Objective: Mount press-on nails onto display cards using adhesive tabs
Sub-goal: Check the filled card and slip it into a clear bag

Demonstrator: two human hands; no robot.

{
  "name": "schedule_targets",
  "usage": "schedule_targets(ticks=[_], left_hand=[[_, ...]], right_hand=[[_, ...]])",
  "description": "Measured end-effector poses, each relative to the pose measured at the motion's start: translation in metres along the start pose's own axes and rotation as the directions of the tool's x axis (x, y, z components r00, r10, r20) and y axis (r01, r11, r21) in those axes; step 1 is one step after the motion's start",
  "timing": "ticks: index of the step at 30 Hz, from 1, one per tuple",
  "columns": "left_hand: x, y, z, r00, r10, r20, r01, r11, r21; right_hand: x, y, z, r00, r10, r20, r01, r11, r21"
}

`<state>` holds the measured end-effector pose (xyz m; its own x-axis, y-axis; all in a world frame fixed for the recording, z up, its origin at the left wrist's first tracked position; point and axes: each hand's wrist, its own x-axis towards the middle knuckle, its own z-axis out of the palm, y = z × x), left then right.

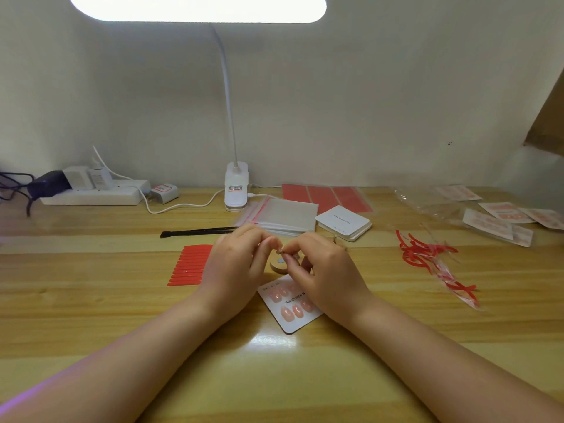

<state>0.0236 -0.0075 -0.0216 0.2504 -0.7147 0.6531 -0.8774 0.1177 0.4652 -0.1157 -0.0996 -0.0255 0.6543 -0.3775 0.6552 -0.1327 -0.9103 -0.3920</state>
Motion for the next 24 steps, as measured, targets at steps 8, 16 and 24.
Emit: schedule_targets(ticks=[8, 16, 24], left_hand=[[0.001, 0.005, 0.002, 0.99, -0.139, -0.027, 0.135, 0.984, -0.114], [0.002, 0.014, 0.001, 0.952, -0.305, 0.012, 0.299, 0.922, -0.245], [0.007, 0.004, -0.013, 0.999, -0.002, -0.053, 0.002, 1.0, 0.006]], right_hand=[[0.002, -0.001, -0.001, 1.0, 0.006, 0.0, -0.006, 0.999, 0.042], [0.006, -0.001, -0.002, 0.995, 0.09, 0.034, -0.095, 0.978, 0.187], [0.011, -0.002, -0.011, 0.929, 0.258, 0.266, -0.36, 0.795, 0.488]])
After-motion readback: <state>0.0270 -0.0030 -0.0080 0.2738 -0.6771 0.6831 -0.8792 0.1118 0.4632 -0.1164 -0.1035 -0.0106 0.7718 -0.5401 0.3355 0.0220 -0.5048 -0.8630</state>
